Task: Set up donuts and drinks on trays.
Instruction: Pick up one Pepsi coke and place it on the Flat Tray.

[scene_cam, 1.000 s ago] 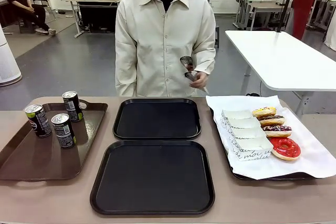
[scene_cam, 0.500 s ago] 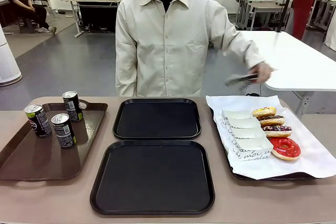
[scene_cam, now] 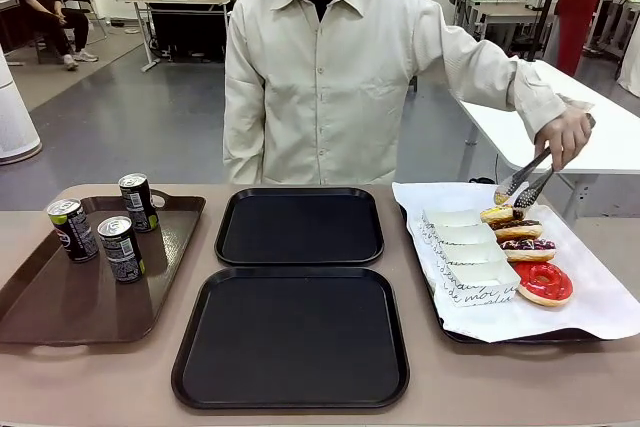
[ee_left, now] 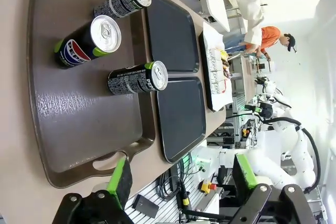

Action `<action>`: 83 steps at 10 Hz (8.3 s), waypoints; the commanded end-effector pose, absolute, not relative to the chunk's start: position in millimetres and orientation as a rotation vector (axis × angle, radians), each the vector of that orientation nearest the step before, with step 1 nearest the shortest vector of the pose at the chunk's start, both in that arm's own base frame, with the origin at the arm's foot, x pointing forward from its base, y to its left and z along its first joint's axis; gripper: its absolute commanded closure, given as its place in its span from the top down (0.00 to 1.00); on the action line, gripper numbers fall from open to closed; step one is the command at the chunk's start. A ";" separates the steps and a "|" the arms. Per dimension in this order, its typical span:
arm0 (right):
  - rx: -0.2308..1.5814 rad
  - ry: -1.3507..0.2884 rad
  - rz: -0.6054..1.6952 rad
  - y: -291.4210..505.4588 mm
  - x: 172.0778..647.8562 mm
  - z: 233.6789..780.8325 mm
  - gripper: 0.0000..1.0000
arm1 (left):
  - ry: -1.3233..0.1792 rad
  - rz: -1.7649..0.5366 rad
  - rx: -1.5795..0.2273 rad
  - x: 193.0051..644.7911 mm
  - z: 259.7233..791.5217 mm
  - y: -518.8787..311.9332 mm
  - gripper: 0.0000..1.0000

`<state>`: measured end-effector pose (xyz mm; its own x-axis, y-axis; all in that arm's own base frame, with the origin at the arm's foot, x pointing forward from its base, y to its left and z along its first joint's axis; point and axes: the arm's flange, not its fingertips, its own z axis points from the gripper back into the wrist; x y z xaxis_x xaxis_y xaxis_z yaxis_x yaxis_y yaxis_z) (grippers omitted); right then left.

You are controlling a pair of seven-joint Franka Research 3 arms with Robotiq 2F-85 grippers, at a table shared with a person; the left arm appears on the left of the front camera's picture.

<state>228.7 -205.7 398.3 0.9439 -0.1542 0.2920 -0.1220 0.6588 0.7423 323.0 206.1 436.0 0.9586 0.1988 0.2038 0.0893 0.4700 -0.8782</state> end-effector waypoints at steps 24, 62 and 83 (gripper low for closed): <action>0.874 -0.364 -0.013 -207.1 230.1 396.9 1.00 | -0.120 -0.261 -0.263 353.1 555.6 14.8 1.00; 0.874 -0.364 -0.013 -207.1 230.1 396.9 1.00 | -0.047 0.104 0.030 458.6 380.5 -83.2 0.00; 0.874 -0.364 -0.013 -207.1 230.1 396.9 1.00 | -0.150 -0.126 -0.059 454.6 553.9 -195.0 0.58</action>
<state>228.0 -205.8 398.9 0.9452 -0.1532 0.2882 -0.1188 0.6608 0.7411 432.9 -166.7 542.5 0.9838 -0.0985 0.1496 0.1114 0.9905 -0.0806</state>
